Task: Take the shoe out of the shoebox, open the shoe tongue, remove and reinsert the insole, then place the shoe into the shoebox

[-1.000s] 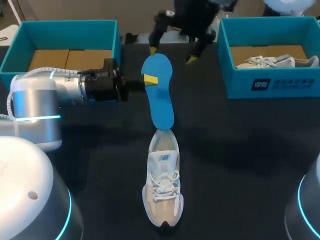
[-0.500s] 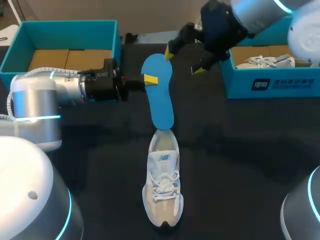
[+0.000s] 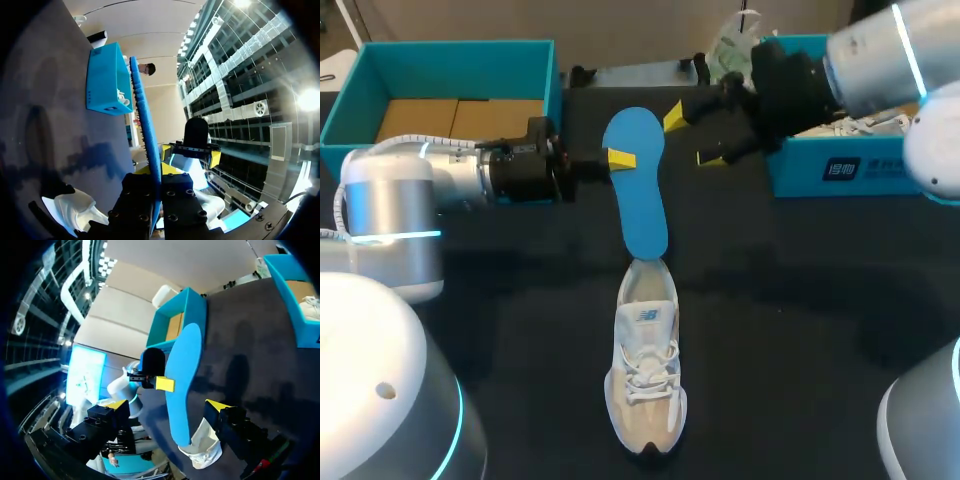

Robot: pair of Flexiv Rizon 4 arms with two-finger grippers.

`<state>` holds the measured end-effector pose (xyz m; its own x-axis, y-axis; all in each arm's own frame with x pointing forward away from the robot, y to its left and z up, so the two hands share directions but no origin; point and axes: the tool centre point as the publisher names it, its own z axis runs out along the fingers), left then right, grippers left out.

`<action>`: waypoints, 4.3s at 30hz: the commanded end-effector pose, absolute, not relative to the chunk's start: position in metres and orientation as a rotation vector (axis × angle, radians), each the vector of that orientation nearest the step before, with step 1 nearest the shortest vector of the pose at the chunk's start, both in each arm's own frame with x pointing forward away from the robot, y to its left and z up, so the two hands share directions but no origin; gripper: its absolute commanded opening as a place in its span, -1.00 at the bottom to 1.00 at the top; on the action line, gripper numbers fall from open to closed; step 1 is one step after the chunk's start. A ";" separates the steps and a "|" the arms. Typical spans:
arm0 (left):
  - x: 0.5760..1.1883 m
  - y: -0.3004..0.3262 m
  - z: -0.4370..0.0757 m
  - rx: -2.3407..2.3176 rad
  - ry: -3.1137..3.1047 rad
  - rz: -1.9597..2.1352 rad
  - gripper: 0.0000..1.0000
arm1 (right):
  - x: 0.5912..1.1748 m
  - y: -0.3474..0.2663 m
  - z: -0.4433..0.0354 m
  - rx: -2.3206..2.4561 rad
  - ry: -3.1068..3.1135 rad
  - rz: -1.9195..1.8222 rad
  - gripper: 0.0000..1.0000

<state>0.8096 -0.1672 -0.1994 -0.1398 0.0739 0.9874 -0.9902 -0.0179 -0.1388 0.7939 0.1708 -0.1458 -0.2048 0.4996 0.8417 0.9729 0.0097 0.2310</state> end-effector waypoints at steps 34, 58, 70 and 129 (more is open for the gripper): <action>0.811 -0.129 -0.176 0.782 -1.619 1.754 -1.00 | 0.787 0.170 -0.160 -1.314 -1.410 -1.175 1.00; 0.814 -0.105 -0.153 0.200 -2.068 2.158 -1.00 | 0.787 0.170 -0.160 -1.314 -1.410 -1.175 1.00; 0.803 -0.099 -0.160 -0.176 -2.527 2.324 -1.00 | 0.787 0.170 -0.160 -1.314 -1.410 -1.175 1.00; 0.789 -0.140 -0.163 -2.331 -2.787 2.172 -1.00 | 0.793 0.176 -0.163 -1.271 -1.438 -1.128 1.00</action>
